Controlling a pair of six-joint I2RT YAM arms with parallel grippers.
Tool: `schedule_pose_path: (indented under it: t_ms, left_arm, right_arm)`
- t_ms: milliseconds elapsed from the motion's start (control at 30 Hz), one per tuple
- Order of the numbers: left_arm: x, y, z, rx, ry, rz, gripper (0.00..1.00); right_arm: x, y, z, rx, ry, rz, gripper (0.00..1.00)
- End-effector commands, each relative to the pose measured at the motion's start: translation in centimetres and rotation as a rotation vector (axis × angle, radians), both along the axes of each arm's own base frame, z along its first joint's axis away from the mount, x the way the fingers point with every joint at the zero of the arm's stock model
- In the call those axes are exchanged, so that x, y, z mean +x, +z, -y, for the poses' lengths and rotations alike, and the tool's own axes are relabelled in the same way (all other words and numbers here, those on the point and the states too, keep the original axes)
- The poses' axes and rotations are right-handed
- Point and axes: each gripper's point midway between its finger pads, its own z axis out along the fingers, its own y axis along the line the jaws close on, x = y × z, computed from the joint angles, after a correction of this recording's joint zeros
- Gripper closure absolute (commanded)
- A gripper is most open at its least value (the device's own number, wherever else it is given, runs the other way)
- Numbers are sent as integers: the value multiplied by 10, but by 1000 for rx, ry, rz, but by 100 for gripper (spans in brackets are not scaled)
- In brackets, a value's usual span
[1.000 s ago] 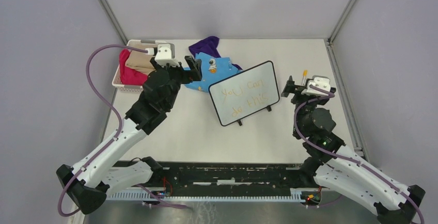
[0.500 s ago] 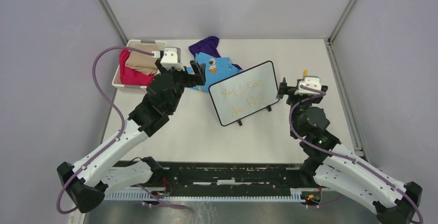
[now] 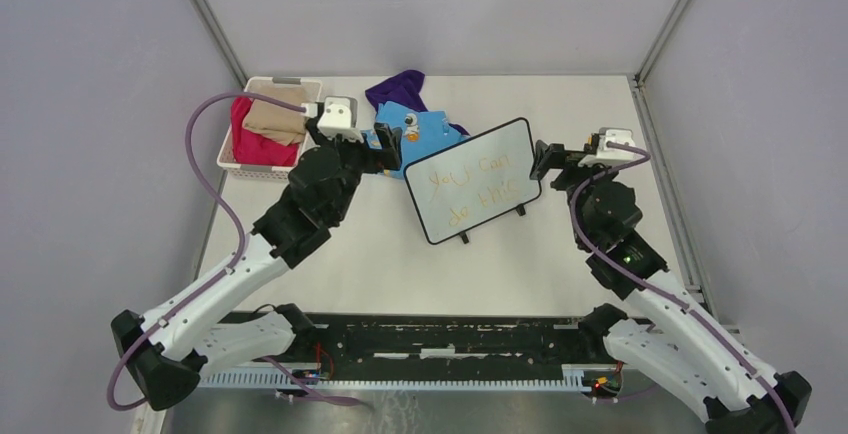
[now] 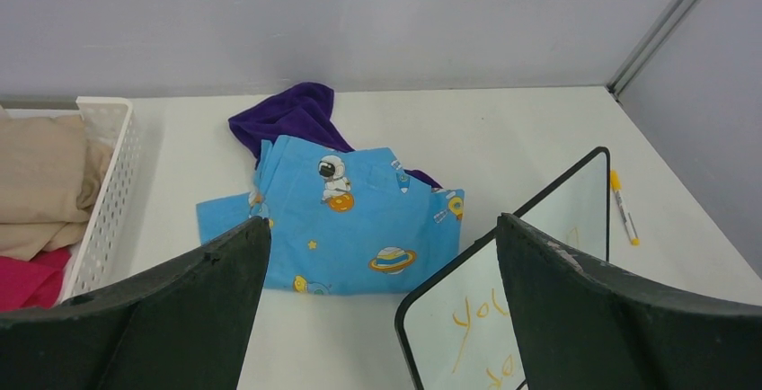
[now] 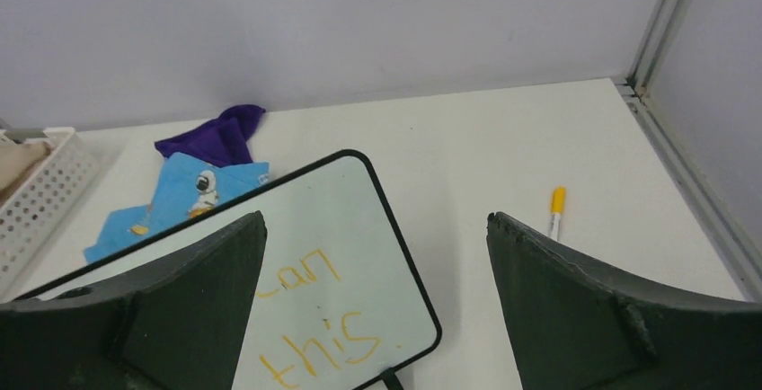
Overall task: Write a sentence on the whiteboard
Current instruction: Reset both arms
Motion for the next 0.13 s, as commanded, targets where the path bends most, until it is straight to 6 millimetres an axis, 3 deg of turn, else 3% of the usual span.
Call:
schedule_pose_path:
  t_ms: [0,100]
  left_arm:
    - [-3,23,-7,-10,26,75,0]
    - [-4,23,-6,-11,20,75,0]
  right_arm:
    - [-7,43,-11,166,107,87,2]
    - [-10,54,-11,167,121,116,2]
